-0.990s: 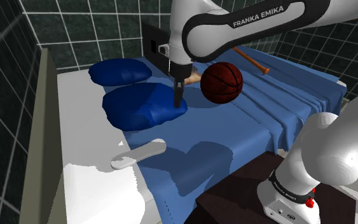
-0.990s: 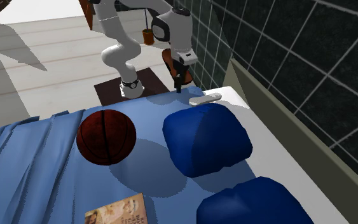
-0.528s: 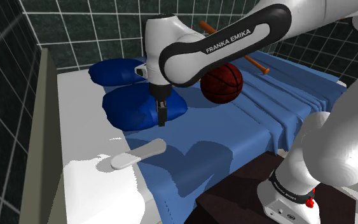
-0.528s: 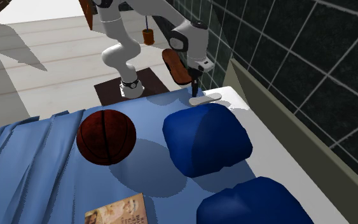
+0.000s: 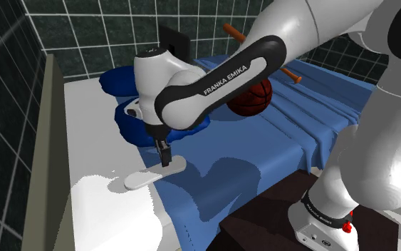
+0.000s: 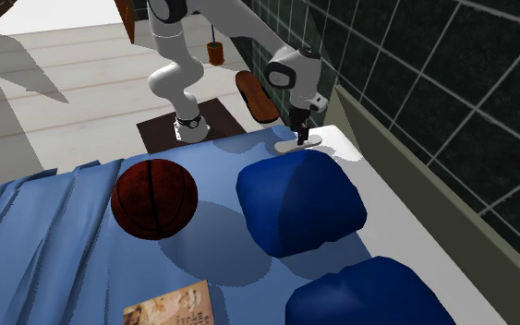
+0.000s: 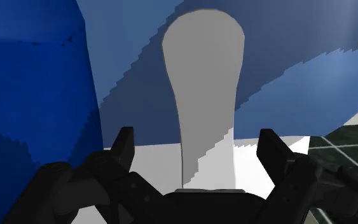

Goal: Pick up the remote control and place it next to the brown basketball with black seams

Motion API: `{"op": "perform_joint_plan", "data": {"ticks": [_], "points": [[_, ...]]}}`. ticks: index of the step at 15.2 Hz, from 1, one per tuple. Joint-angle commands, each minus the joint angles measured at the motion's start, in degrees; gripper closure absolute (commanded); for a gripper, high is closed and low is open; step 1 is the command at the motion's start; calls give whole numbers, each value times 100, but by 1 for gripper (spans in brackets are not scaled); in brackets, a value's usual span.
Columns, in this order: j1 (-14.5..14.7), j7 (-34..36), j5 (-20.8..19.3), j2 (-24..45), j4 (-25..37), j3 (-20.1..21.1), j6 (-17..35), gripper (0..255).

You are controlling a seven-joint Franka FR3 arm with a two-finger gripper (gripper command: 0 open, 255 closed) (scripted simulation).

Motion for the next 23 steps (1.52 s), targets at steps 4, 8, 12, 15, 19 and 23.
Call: {"op": "perform_joint_plan", "data": {"ticks": [4, 8, 12, 15, 19, 23], "points": [[145, -64, -158, 398, 65, 105, 273, 0], [163, 3, -256, 599, -17, 75, 545, 0], [171, 31, -297, 683, -43, 60, 650, 0], [171, 31, -297, 683, -43, 60, 650, 0], [171, 31, -297, 682, -43, 60, 649, 255], [171, 31, -297, 683, -42, 60, 649, 255]]}}
